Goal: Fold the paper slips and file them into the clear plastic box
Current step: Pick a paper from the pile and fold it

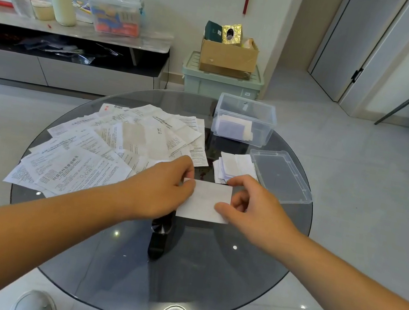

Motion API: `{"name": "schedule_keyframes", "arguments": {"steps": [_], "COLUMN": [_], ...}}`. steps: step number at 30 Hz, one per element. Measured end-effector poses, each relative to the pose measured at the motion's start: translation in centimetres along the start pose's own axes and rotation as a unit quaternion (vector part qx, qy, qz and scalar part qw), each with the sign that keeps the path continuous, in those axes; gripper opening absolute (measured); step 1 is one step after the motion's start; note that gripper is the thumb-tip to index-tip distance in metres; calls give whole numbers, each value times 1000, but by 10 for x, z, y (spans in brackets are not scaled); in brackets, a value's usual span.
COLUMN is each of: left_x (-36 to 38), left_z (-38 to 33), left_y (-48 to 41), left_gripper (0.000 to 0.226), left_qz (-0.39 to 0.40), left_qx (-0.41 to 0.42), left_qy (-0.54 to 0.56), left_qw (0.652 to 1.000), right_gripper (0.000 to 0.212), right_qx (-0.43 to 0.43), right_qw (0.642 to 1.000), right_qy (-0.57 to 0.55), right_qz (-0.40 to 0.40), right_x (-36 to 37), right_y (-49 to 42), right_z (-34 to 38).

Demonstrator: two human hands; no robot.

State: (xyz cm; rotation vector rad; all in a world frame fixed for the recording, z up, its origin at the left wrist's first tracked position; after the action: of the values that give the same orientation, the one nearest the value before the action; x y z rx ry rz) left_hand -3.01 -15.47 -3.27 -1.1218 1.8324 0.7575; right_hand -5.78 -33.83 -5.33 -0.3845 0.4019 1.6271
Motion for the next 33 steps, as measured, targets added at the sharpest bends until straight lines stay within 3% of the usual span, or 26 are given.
{"name": "schedule_keyframes", "arguments": {"steps": [3, 5, 7, 11, 14, 20, 26, 30, 33], "left_x": [3, 6, 8, 15, 19, 19, 16, 11, 11], "left_z": [-5, -7, -9, -8, -4, -3, -1, -8, -14], "left_y": [-8, -9, -8, -9, -11, -12, -10, -14, -19], "left_gripper": [8, 22, 30, 23, 26, 36, 41, 35, 51], "left_qz": [-12, -17, -28, 0, 34, 88, 146, 122, 102], "left_qx": [7, 21, 52, 95, 92, 80, 58, 62, 51], "left_qy": [-48, -82, -115, -186, -186, -164, -157, -156, -166], "left_qw": [999, 996, 992, 978, 978, 979, 975, 978, 980], "right_gripper": [45, 45, 38, 17, 8, 33, 25, 24, 24], "right_qx": [1, -9, -28, -56, -76, -65, -43, -39, -30], "right_qw": [999, 997, 994, 988, 983, 982, 984, 982, 979], "right_qy": [30, 67, 104, 141, 168, 167, 143, 142, 136], "right_qz": [-26, -24, -10, 4, 11, 58, 95, 122, 149], "right_x": [3, 5, 9, 11, 12, 14, 9, 10, 11], "right_y": [-6, -7, -7, -7, -6, 1, 4, 4, 4], "right_z": [-4, -6, -5, -3, 2, 0, 0, 1, -1]}}
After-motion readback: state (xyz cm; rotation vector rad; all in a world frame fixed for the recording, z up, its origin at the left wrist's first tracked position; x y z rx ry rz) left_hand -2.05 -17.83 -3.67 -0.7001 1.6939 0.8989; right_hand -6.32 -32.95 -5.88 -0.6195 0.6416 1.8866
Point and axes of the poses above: each hand's wrist, its own y-axis away from the middle knuckle, its own x-axis out of the palm, z = x × y, the point moved 7 cm from there along -y, towards the middle knuckle, and after that the axes turned 14 degrees about -y, right-handed, at the moved point
